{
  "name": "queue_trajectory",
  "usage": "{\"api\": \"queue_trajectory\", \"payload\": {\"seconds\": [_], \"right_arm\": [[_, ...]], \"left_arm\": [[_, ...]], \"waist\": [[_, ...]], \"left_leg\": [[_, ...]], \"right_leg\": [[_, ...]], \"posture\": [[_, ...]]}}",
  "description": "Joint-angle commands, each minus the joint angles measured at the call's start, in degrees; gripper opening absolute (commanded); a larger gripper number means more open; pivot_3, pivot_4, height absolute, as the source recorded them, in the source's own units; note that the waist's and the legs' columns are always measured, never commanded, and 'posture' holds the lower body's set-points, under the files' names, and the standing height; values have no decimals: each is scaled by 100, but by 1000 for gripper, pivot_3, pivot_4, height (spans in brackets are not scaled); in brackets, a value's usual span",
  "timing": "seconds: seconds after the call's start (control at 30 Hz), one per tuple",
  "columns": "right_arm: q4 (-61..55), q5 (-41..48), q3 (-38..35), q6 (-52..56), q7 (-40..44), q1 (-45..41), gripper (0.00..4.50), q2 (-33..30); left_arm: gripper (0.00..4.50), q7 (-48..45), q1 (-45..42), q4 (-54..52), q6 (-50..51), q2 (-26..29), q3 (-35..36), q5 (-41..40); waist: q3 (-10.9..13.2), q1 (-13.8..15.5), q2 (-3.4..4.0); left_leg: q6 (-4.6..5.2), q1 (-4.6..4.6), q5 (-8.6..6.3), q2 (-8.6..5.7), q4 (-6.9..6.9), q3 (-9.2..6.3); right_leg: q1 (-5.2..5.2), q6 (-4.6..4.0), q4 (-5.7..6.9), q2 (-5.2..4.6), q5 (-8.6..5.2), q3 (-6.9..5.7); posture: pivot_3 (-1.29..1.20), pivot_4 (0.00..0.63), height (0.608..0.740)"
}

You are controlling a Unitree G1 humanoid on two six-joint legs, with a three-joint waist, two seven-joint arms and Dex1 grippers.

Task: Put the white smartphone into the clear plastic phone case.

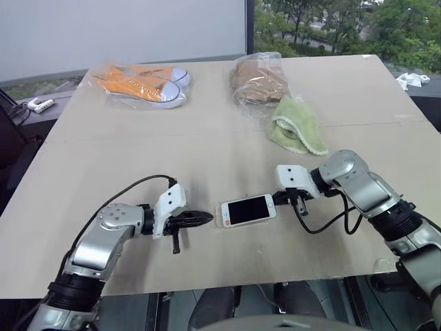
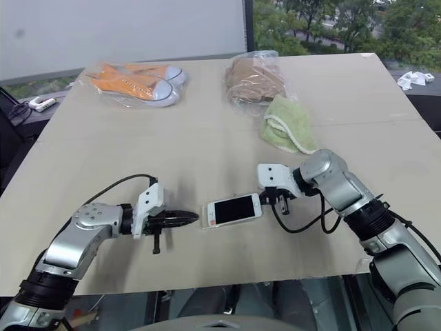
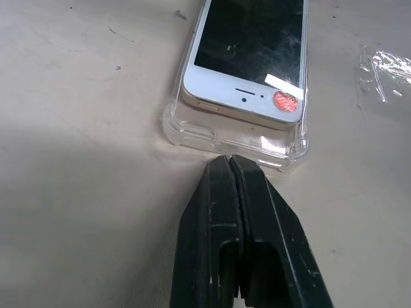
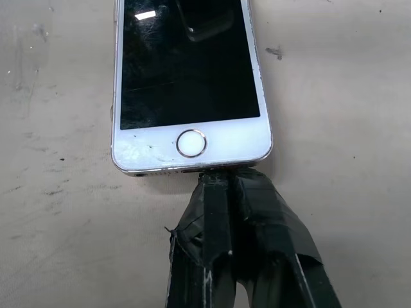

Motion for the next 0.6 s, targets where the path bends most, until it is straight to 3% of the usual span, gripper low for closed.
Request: {"api": "queue_trajectory", "payload": {"seconds": [0.03,0.27,0.6], "right_arm": [[-204,17,95,17,20,-100,60,147],[-141,-44,88,35,-1,-105,60,173],[-16,-282,-19,286,-161,-95,60,209]], "left_arm": [[0,208,-138,106,81,-277,-438,224],[0,305,-652,416,103,-835,-718,423],[0,265,-1225,899,58,-1639,-1002,756]], "waist": [[-2,18,3],[-15,80,21],[-18,207,25]], "left_leg": [[0,0,0,-2,1,-2],[10,1,11,-44,7,-38],[45,91,35,-103,6,-129]], "right_leg": [[2,0,0,-2,0,-2],[20,2,5,-39,0,-34],[162,18,-26,-56,1,-105]], "posture": [[0,150,740],[0,150,740],[0,150,740]]}}
